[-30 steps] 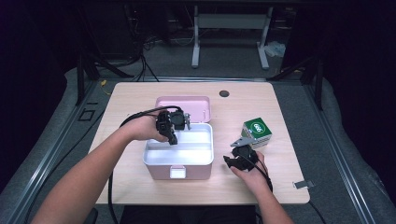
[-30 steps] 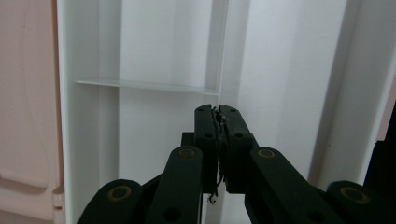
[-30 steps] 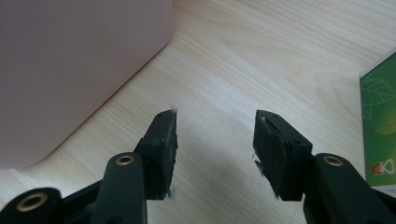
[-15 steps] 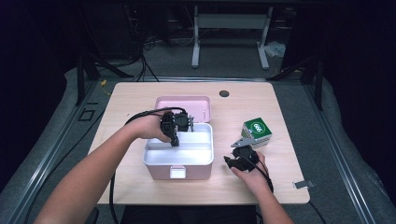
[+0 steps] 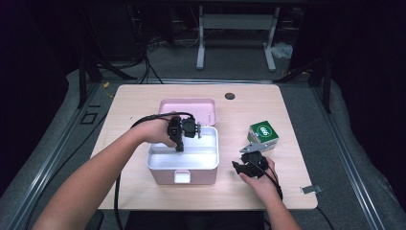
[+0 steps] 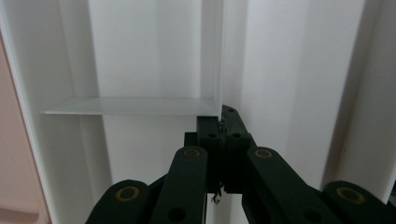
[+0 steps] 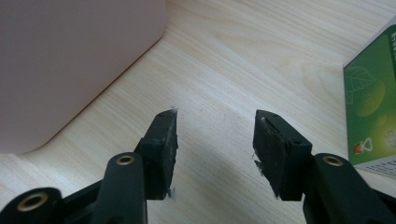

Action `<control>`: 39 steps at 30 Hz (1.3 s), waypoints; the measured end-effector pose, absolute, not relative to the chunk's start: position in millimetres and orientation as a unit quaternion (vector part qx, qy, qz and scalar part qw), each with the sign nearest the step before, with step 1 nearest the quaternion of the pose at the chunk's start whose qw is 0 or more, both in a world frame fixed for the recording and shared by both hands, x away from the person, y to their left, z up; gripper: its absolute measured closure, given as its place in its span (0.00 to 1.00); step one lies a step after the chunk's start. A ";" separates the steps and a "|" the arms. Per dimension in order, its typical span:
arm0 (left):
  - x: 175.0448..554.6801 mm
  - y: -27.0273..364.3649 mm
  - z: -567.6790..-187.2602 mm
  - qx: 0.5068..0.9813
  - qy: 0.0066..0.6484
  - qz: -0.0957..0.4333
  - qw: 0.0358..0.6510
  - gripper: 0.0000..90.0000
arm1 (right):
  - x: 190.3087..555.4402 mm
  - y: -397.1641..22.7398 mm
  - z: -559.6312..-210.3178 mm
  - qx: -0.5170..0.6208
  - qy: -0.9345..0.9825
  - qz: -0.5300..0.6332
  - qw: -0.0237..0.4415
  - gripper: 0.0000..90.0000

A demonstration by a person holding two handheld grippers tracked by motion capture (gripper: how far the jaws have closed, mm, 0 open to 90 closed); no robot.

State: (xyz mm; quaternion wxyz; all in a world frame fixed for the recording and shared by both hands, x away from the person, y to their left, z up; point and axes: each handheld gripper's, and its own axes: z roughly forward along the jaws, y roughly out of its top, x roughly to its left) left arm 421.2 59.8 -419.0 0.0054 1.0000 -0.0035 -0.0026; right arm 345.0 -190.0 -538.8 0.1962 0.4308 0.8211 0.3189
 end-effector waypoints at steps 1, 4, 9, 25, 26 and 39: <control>421.2 59.8 -419.0 1.000 -0.003 -0.003 0.005 0.99 | 345.1 -190.2 -538.9 0.430 0.821 0.322 0.193 0.55; 418.4 59.3 -415.8 1.000 -0.005 0.010 0.001 0.99 | 345.0 -190.2 -538.6 0.430 0.820 0.326 0.193 0.55; 417.2 65.8 -407.5 1.000 0.000 0.016 0.006 0.99 | 345.2 -189.7 -538.8 0.427 0.821 0.324 0.195 0.55; 420.7 106.0 -375.8 0.992 0.110 0.016 0.056 0.99 | 344.5 -189.2 -538.5 0.427 0.821 0.322 0.199 0.55; 424.4 118.8 -374.7 0.986 0.152 0.012 0.065 0.99 | 344.4 -189.1 -538.5 0.427 0.821 0.321 0.199 0.55; 432.4 224.9 -370.1 0.938 0.331 0.016 0.106 0.99 | 345.0 -187.9 -539.4 0.429 0.822 0.319 0.197 0.55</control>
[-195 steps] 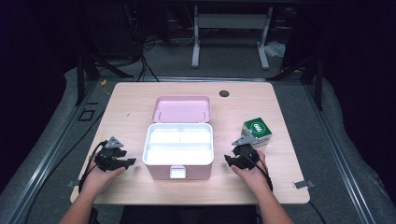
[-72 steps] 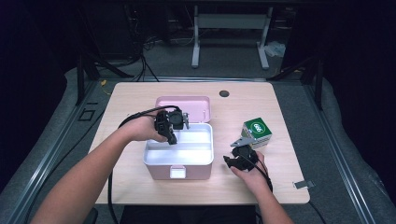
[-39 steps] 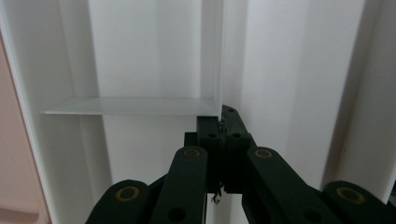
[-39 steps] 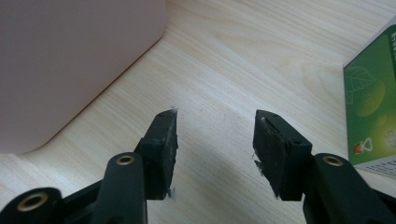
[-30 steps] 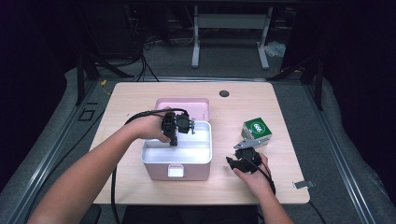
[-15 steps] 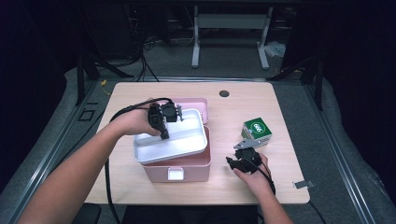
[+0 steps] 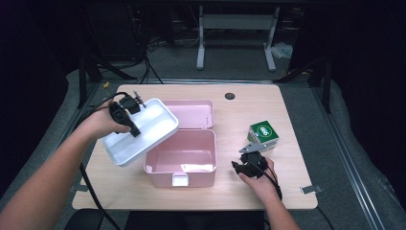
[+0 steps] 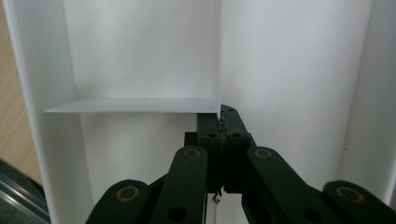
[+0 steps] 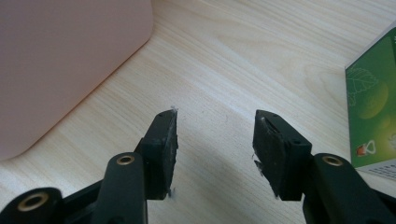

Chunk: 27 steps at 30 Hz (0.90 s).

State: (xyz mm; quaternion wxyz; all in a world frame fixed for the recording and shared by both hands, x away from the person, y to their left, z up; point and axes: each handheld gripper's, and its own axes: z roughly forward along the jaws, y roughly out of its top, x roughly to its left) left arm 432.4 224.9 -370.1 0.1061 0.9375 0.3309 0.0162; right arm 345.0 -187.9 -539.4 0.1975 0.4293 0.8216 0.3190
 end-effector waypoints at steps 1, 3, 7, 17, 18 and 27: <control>432.1 242.5 -370.7 0.931 0.351 0.020 0.102 0.99 | 344.9 -187.7 -539.2 0.429 0.821 0.320 0.197 0.55; 431.4 261.5 -373.1 0.923 0.372 0.023 0.096 0.99 | 345.1 -187.9 -539.1 0.427 0.822 0.323 0.194 0.55; 429.4 290.3 -383.3 0.911 0.403 0.019 0.090 0.99 | 345.0 -187.6 -538.6 0.426 0.822 0.324 0.196 0.55; 425.5 315.7 -437.7 0.891 0.444 -0.001 0.097 0.99 | 345.7 -185.6 -536.6 0.426 0.820 0.324 0.204 0.55; 425.5 315.6 -444.2 0.890 0.446 -0.002 0.095 0.99 | 346.2 -185.7 -536.8 0.423 0.821 0.328 0.200 0.55; 422.8 313.7 -491.4 0.882 0.462 -0.019 0.088 0.99 | 348.0 -183.4 -535.4 0.421 0.821 0.327 0.204 0.55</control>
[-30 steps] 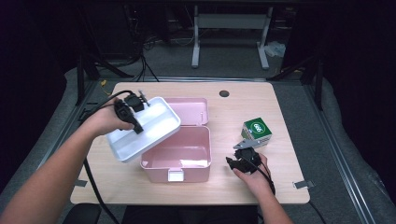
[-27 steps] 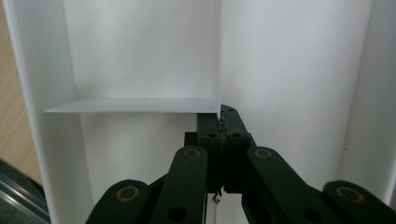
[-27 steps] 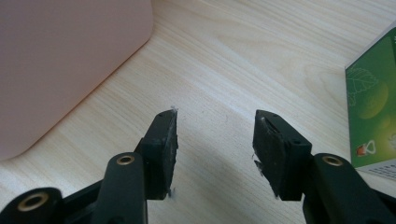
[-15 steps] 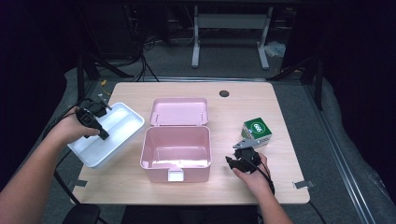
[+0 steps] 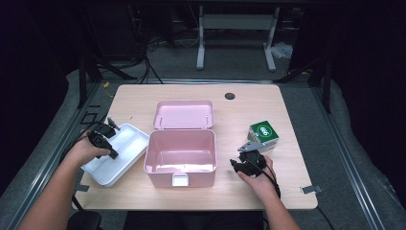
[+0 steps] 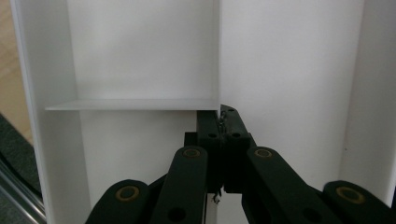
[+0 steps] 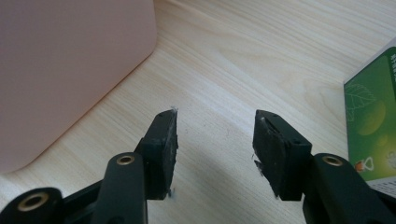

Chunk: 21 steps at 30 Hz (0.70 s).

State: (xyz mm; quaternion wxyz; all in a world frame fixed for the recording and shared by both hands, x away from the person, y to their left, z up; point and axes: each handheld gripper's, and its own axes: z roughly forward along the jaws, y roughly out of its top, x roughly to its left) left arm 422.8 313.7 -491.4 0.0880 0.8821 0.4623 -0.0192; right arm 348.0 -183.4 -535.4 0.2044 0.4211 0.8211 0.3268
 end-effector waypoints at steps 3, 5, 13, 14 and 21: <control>421.4 313.0 -502.8 0.878 0.472 -0.015 0.082 0.99 | 348.5 -182.9 -535.7 0.418 0.822 0.330 0.200 0.55; 420.3 313.7 -508.0 0.877 0.474 -0.011 0.078 0.99 | 348.6 -182.7 -535.7 0.418 0.822 0.330 0.200 0.55; 412.2 318.8 -522.6 0.874 0.479 -0.010 0.077 0.98 | 348.3 -183.5 -535.4 0.424 0.820 0.326 0.205 0.55; 411.3 319.5 -523.2 0.874 0.480 -0.009 0.080 0.98 | 348.4 -183.7 -535.6 0.426 0.819 0.325 0.205 0.55; 402.3 324.9 -520.0 0.865 0.489 0.009 0.114 0.78 | 348.1 -184.4 -532.3 0.426 0.817 0.330 0.204 0.54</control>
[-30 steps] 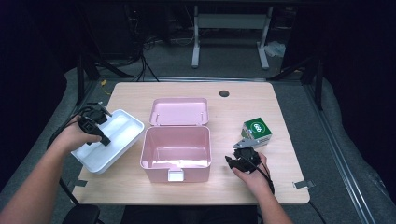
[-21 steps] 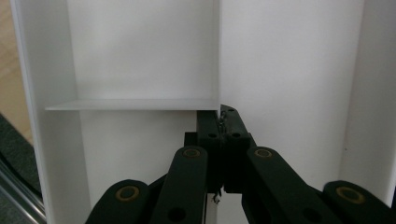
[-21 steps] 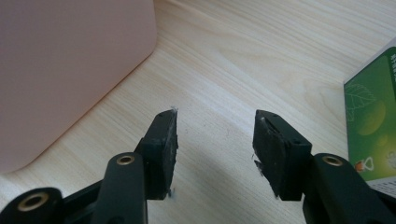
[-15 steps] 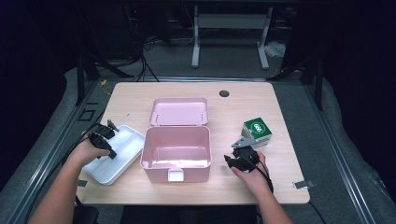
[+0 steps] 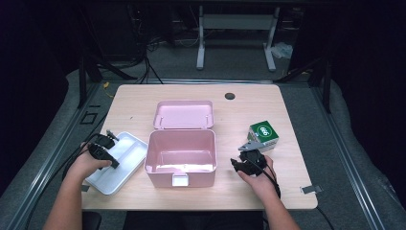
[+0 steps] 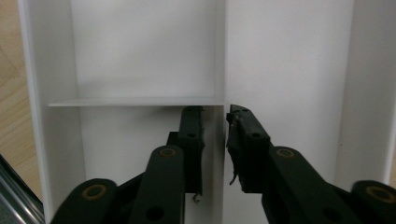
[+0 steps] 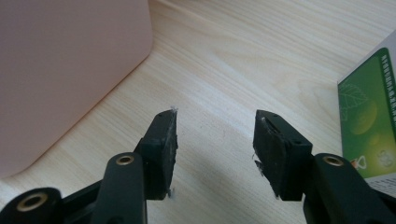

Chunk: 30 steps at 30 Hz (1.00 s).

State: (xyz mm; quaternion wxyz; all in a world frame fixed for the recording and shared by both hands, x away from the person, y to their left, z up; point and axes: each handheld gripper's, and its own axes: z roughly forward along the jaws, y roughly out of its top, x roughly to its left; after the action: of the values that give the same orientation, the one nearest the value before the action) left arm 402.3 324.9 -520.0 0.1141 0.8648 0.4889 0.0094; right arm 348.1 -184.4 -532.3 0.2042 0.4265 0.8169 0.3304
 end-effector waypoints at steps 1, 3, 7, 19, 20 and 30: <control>400.6 324.7 -519.0 0.866 0.486 0.013 0.117 0.74 | 347.9 -184.0 -531.0 0.426 0.817 0.329 0.208 0.54; 398.4 324.7 -517.5 0.869 0.480 0.026 0.118 0.66 | 348.2 -183.8 -529.2 0.423 0.819 0.329 0.205 0.53; 394.4 327.3 -511.7 0.871 0.473 0.047 0.121 0.56 | 350.4 -182.4 -523.0 0.424 0.822 0.314 0.215 0.50; 390.0 329.0 -507.2 0.871 0.473 0.040 0.129 0.47 | 370.3 -187.9 -488.4 0.414 0.831 0.317 0.195 0.48; 389.9 329.0 -506.7 0.871 0.472 0.039 0.130 0.47 | 372.0 -187.9 -484.8 0.414 0.831 0.315 0.197 0.48; 387.7 330.0 -502.8 0.871 0.471 0.039 0.137 0.47 | 406.9 -202.8 -455.6 0.441 0.837 0.259 0.192 0.36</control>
State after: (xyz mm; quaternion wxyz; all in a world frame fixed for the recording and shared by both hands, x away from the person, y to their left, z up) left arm 387.7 330.0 -502.8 0.1374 0.8708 0.4705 0.0389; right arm 406.9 -202.8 -455.6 0.1923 0.4414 0.8374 0.2588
